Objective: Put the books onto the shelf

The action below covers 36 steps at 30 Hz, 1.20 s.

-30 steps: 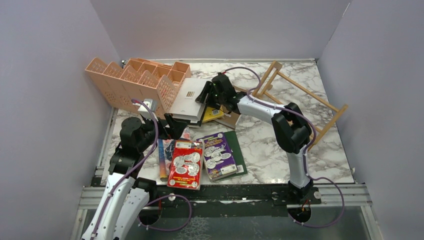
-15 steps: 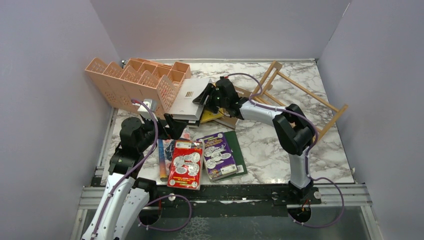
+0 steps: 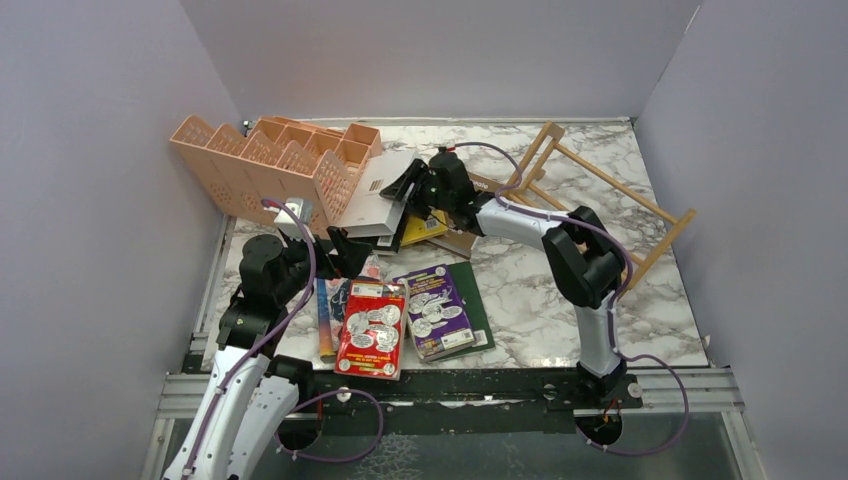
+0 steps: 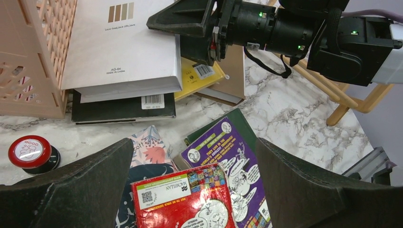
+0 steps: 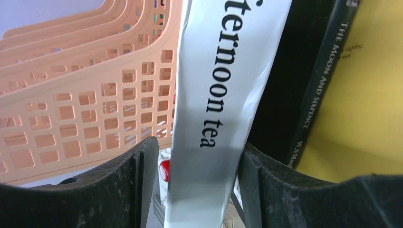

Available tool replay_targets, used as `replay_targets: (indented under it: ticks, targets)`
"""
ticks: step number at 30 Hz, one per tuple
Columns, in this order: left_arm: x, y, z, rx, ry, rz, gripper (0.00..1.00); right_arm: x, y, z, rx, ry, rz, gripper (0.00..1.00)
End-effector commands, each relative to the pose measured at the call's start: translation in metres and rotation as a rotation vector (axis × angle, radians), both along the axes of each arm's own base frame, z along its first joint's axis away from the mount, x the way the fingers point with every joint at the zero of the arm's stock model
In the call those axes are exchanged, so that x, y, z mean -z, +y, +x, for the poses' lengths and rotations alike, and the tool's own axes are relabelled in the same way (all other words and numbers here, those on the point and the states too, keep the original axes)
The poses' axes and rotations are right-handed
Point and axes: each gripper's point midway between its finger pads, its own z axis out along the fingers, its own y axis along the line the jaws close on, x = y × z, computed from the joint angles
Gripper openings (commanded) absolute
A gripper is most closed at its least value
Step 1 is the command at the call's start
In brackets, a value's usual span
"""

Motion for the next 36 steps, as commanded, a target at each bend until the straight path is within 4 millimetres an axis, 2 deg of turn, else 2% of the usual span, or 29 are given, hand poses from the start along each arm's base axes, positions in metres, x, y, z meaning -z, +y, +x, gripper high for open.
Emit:
replay_targets:
  ticks: [1,5,10,13,16,20,24,29,33,36]
  targets:
    - [-0.004,0.005,0.002,-0.024,-0.023,0.007,0.99,-0.013,0.012,0.018,0.021,-0.062,0.011,0.63]
    - [-0.005,0.006,0.002,-0.03,-0.028,0.007,0.99,-0.011,0.02,0.02,0.0,-0.05,0.017,0.61]
    - [-0.005,0.006,0.002,-0.035,-0.029,0.008,0.99,-0.008,0.018,0.02,0.004,-0.043,0.005,0.48]
    - [-0.005,0.008,0.002,-0.042,-0.024,0.007,0.99,-0.026,0.006,0.018,0.035,-0.091,-0.001,0.46]
    - [-0.005,0.007,0.002,-0.041,-0.019,0.003,0.99,-0.052,-0.009,0.01,0.046,-0.156,-0.009,0.45]
    - [-0.004,0.004,0.002,-0.022,-0.012,0.0,0.99,-0.084,-0.029,-0.013,-0.005,-0.227,0.021,0.43]
    - [-0.004,-0.002,0.001,0.009,-0.002,-0.007,0.99,-0.106,-0.061,-0.033,-0.087,-0.234,0.138,0.42]
    - [-0.014,-0.007,0.001,0.032,0.005,-0.041,0.99,-0.141,-0.117,-0.054,-0.107,-0.272,0.259,0.41]
    - [-0.03,-0.009,-0.003,0.047,-0.037,-0.049,0.99,-0.178,-0.155,-0.072,-0.059,-0.377,0.24,0.41]
    - [-0.034,-0.012,-0.008,0.087,-0.075,-0.034,0.99,-0.208,-0.188,-0.072,0.068,-0.468,0.129,0.38]
